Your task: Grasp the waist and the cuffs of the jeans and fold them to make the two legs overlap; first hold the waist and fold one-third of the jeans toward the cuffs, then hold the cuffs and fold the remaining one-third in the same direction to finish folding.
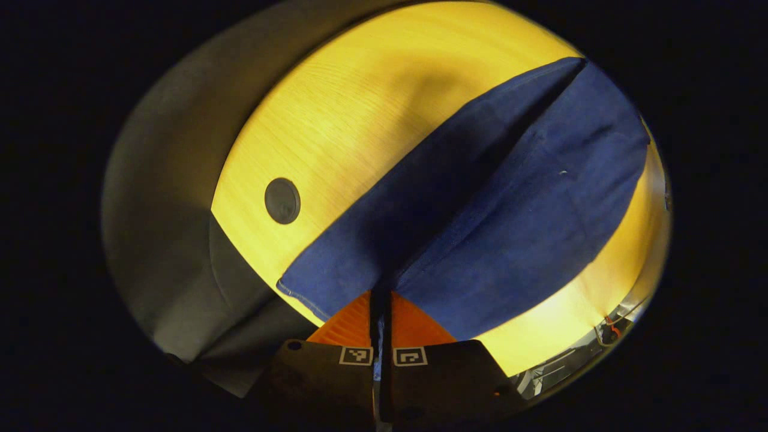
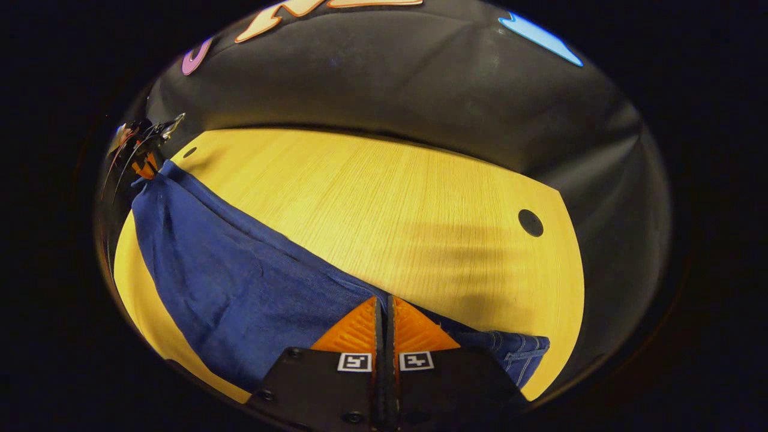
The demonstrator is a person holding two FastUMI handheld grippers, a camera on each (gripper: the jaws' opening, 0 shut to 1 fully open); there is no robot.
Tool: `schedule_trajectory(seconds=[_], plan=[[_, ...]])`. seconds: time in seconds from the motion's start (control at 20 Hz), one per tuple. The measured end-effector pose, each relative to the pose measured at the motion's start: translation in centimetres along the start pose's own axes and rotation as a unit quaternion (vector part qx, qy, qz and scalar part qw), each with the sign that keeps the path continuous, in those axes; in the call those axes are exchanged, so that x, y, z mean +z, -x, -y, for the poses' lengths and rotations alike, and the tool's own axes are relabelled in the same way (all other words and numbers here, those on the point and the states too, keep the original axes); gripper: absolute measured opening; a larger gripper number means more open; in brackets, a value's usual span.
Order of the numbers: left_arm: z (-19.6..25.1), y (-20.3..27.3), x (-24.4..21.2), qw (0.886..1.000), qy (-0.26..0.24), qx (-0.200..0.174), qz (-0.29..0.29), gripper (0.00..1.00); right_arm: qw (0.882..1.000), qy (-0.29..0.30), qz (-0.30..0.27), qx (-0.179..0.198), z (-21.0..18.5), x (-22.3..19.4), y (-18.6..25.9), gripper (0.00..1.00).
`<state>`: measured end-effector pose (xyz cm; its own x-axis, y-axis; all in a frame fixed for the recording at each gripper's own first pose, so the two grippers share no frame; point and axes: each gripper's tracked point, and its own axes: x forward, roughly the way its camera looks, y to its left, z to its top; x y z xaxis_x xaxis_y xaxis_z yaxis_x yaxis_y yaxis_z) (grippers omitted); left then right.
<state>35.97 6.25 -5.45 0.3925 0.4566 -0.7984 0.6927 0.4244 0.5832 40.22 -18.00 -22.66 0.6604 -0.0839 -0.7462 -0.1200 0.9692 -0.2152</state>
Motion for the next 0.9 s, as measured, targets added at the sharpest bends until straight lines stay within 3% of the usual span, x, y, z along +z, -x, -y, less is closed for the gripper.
schedule_trajectory(seconds=[0.05,0.1,0.2,0.3,0.35,0.4,0.5,0.65,0.75,0.85,0.9], plan=[[-0.7,-0.2,0.5,1.000,0.009,0.017,0.010,0.02,1.000,-0.003,0.011,-0.001,0.3,0.6,0.1,0.04],[-1.1,0.0,1.0,0.999,0.019,0.031,0.023,0.00,1.000,-0.017,0.017,0.002,0.5,1.1,0.8,0.19],[-2.1,0.7,2.4,0.994,0.050,0.067,0.071,0.50,0.998,-0.051,0.041,-0.001,1.8,2.4,1.9,0.24],[-3.4,2.1,3.4,0.982,0.083,0.117,0.124,1.00,0.994,-0.080,0.071,-0.019,4.0,2.9,3.8,0.65],[-3.8,2.9,3.8,0.974,0.104,0.136,0.149,0.96,0.992,-0.096,0.081,-0.032,5.5,2.7,4.8,0.72],[-3.6,3.6,4.3,0.965,0.130,0.144,0.176,0.96,0.989,-0.113,0.085,-0.041,7.1,1.7,6.1,0.88],[-1.9,5.3,4.4,0.943,0.197,0.131,0.232,0.96,0.984,-0.146,0.084,-0.061,9.4,-1.4,8.7,1.00],[2.0,7.3,3.8,0.917,0.254,0.093,0.292,0.96,0.979,-0.168,0.057,-0.099,12.6,-7.8,12.0,0.98],[3.5,6.6,2.3,0.912,0.259,0.098,0.303,1.00,0.978,-0.172,0.036,-0.108,13.5,-11.1,13.0,0.98],[5.5,6.5,1.3,0.909,0.263,0.099,0.309,0.96,0.975,-0.192,0.026,-0.107,13.7,-13.2,12.7,0.94],[6.6,6.5,0.7,0.904,0.271,0.098,0.315,0.96,0.973,-0.207,0.022,-0.102,13.9,-14.1,12.4,0.98]])
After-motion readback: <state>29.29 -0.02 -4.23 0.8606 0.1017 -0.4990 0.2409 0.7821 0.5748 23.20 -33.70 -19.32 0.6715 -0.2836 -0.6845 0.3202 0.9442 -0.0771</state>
